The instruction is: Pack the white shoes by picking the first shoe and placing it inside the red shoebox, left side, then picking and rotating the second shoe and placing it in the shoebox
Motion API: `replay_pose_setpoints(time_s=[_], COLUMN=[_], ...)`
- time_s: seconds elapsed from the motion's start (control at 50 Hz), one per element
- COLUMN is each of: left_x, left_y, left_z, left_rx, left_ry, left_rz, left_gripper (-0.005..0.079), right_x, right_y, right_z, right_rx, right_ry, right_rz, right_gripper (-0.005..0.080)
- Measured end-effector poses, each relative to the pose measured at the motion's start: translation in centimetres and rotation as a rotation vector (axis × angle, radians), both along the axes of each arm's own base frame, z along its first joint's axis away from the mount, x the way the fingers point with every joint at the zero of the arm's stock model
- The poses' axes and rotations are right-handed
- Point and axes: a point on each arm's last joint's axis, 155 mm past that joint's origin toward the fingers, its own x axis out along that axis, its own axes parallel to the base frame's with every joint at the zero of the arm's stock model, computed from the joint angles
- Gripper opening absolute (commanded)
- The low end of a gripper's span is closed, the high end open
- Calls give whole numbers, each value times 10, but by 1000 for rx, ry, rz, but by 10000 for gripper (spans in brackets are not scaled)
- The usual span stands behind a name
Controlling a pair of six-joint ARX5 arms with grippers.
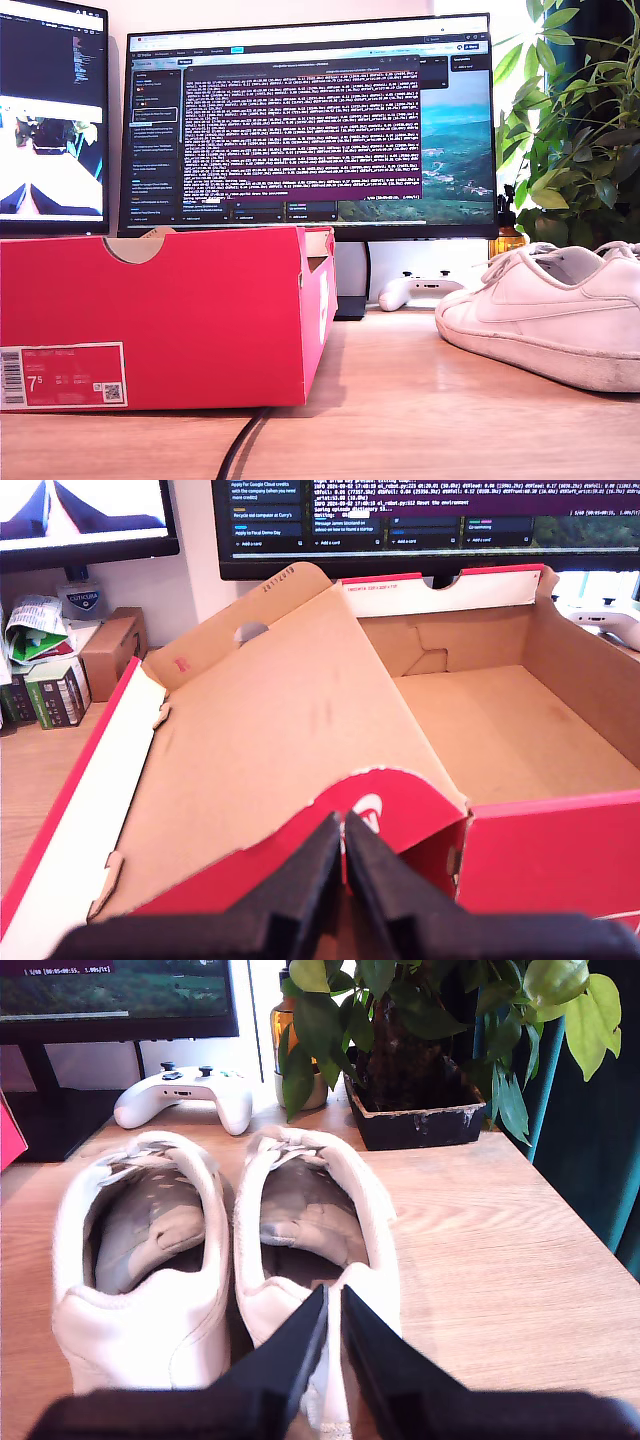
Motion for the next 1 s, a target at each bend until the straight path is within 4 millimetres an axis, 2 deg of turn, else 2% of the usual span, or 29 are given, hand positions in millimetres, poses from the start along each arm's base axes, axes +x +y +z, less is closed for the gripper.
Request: replay_pose_setpoints(time_s=[0.52, 0.78, 0.88, 1.0], left_x=[0, 0, 0, 0], left_y=[0, 0, -3, -13], left_z=[0, 1, 8, 40], left_rx=[0, -1, -8, -36], left_ry=[0, -3, -30, -158], left_rz=[0, 0, -18, -72], left_gripper=[-21, -21, -21, -21], right_x=[0, 1, 4, 7], right_y=[1, 3, 6, 13], right_z=[0, 2, 19, 61], right_rx=[4, 65, 115, 195], right_ry=[-2, -13, -81, -249], right_rz=[3, 1, 13, 52], right_gripper=[-1, -1, -1, -1])
